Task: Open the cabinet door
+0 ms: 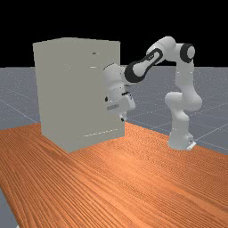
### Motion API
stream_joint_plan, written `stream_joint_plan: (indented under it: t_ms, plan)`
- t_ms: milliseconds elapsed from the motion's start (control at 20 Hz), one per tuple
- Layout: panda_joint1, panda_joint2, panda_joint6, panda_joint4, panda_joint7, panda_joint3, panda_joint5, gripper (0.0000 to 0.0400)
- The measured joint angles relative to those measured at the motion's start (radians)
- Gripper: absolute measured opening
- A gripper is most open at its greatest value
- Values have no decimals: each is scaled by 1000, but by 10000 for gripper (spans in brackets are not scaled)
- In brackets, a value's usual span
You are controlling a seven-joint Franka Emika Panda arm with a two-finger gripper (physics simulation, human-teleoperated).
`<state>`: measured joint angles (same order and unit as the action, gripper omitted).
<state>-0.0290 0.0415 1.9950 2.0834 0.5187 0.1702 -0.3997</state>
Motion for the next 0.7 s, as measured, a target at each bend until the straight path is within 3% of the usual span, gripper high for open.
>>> stream_joint_plan:
  t_ms: [150,350,500,700]
  plan:
    - [11,-204,187,205,-6,0,1,0]
    - [51,-459,347,403,-16,9,-12,0]
    - [111,-658,387,491,-18,23,2,0]
    - [255,-956,388,577,-15,32,80,0]
